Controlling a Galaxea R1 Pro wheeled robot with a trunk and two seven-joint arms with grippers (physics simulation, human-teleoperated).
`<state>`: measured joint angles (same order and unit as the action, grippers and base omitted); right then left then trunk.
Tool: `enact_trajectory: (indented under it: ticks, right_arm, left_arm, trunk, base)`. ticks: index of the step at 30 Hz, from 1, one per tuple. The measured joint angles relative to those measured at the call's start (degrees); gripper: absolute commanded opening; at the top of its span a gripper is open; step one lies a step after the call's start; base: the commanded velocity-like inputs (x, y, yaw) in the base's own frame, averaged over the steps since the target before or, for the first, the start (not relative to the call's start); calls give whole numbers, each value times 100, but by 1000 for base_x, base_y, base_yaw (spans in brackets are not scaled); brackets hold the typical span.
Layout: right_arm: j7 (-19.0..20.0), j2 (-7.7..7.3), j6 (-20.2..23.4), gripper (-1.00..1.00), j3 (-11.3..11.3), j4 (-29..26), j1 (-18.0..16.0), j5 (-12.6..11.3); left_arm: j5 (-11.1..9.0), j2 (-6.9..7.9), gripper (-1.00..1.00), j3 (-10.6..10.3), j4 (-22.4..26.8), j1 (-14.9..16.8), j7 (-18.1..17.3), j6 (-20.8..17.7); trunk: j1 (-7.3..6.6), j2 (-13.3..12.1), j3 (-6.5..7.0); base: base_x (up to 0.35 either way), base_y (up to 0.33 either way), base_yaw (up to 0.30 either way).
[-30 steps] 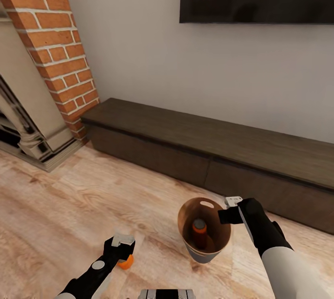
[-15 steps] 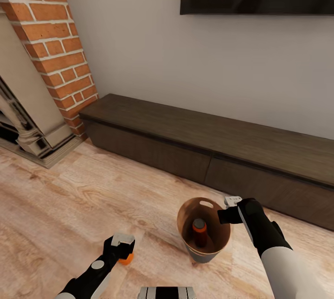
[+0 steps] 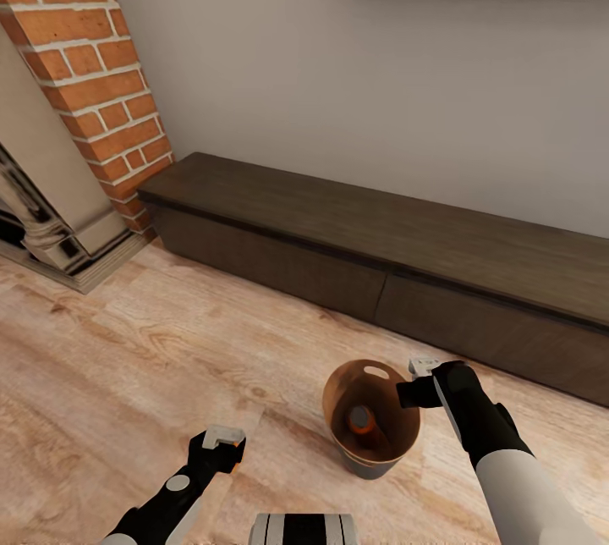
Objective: Put the three can of soda from the living room inside the tash can in the kitchen.
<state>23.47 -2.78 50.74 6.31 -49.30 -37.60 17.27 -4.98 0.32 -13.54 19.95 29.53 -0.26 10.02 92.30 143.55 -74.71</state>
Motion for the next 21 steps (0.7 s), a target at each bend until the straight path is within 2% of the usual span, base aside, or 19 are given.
enact_trajectory:
  ticks: [5,13,21]
  right_arm:
    - [1,3,1,-100,4,0,-1,-22]
    - [15,3,163,-100,-8,-209,-6,-45]
    - [15,2,162,-100,-9,-208,-6,-48]
  left_arm:
    - [-17,3,100,11,0,0,-6,0]
    - [-32,4,100,42,3,-3,-9,-6]
    - [-36,4,100,47,56,-2,-9,1]
  trunk:
    - [0,0,-1]
    - [18,12,-176]
    - [17,12,-176]
  base:
    - [0,0,0]
    - [0,0,0]
    - [0,0,0]
